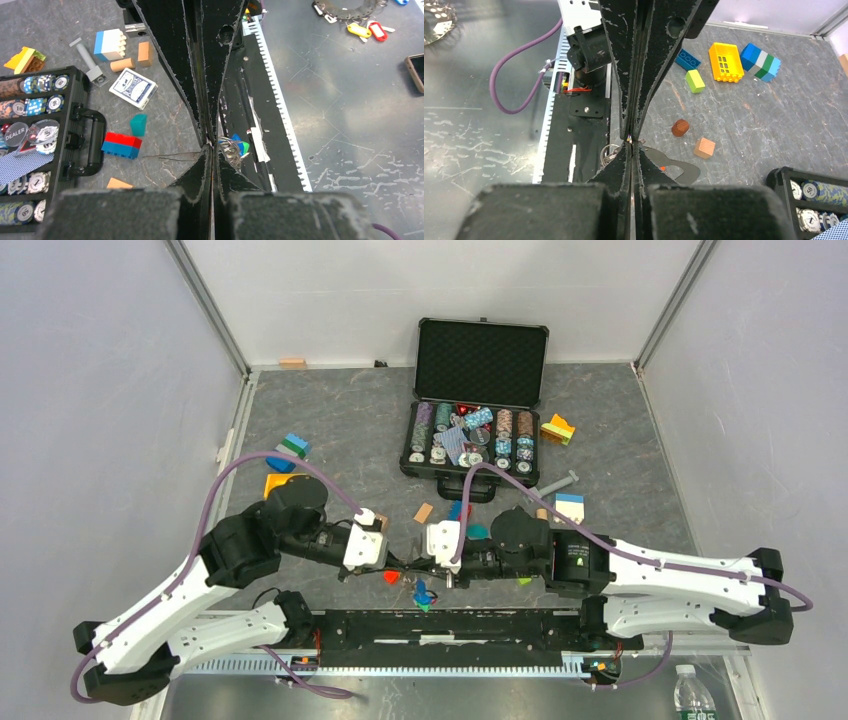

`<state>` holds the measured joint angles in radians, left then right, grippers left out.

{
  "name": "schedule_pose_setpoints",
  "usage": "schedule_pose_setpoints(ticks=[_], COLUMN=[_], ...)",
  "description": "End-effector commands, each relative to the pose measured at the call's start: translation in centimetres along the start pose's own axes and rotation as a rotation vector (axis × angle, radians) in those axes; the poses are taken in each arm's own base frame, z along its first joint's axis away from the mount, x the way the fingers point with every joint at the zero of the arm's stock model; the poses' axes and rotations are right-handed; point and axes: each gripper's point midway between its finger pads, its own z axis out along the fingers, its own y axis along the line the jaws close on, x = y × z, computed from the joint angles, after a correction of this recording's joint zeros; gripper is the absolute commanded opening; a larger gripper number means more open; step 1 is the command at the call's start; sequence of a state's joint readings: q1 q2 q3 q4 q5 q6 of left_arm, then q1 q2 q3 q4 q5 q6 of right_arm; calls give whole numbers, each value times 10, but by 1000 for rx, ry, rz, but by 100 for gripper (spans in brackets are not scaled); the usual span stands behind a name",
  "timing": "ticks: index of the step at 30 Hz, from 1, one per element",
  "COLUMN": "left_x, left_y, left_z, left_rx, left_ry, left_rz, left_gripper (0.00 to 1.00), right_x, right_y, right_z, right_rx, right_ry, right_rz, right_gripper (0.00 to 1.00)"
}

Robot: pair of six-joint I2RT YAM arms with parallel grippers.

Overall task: Remove the keys from the keyring
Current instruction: Remove the key from the keyring.

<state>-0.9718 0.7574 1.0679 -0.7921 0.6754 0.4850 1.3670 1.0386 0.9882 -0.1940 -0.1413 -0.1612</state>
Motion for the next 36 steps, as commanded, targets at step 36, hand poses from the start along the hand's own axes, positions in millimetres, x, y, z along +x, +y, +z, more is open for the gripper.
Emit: schedule_pose_setpoints(ticks=[36], left_x=[-44], left_y=[18], left_z=[1], left_rx=[-143], left_ry=[-315], left_rz=[53], left_gripper=[38], right_x=[-62], right_y=[-10], right_z=[-57], right_rx=[149], right_ry=[-731], right_rz=[132], right_gripper=[0])
